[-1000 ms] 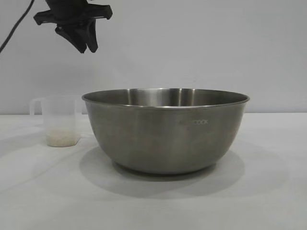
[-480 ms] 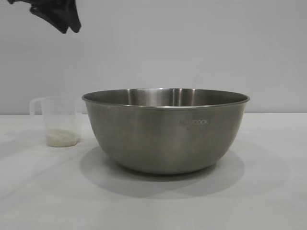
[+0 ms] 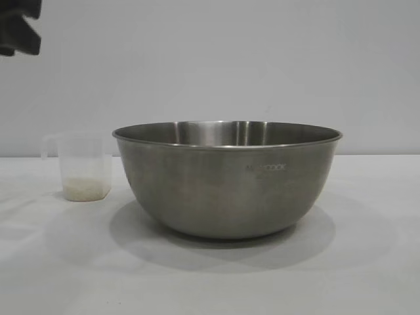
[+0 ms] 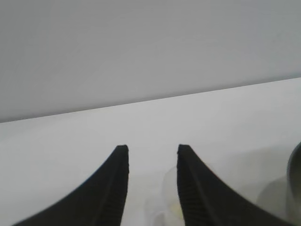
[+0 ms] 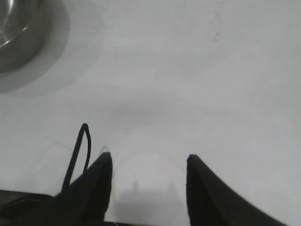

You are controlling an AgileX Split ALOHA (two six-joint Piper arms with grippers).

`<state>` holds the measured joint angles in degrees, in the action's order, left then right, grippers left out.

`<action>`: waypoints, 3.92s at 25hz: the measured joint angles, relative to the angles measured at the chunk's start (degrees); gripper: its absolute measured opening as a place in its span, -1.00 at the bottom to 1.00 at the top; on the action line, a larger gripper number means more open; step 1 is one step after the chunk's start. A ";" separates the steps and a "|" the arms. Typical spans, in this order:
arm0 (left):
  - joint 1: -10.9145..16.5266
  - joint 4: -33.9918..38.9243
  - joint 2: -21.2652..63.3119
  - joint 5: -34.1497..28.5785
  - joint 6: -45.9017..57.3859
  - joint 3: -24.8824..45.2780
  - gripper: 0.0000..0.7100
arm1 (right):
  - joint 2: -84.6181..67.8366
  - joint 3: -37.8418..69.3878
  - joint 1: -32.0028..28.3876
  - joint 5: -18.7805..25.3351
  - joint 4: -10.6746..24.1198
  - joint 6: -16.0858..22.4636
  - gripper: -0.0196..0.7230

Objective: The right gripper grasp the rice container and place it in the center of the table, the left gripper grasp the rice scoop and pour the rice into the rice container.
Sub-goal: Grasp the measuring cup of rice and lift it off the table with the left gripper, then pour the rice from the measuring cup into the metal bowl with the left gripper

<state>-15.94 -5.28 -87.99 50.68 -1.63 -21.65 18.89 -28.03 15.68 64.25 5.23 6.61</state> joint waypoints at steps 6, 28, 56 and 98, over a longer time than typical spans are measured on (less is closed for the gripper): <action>0.00 0.00 -6.51 6.85 2.91 3.80 -0.37 | 0.00 0.00 0.00 0.00 -0.12 0.00 -0.12; 0.00 -1.15 -30.68 14.52 3.05 -4.40 -0.37 | 0.00 0.00 0.00 0.03 -0.12 0.00 -0.12; 0.00 -4.16 -35.94 14.38 3.05 -16.73 -1.00 | 0.00 0.00 0.00 0.13 -0.12 0.00 -0.12; -8.04 59.20 -16.31 -3.62 -87.67 -26.79 -1.00 | 0.00 0.00 0.00 0.13 -0.12 0.00 -0.12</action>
<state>-23.99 53.92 -104.30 47.06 -89.30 -48.44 18.89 -28.03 15.68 64.38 5.10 6.61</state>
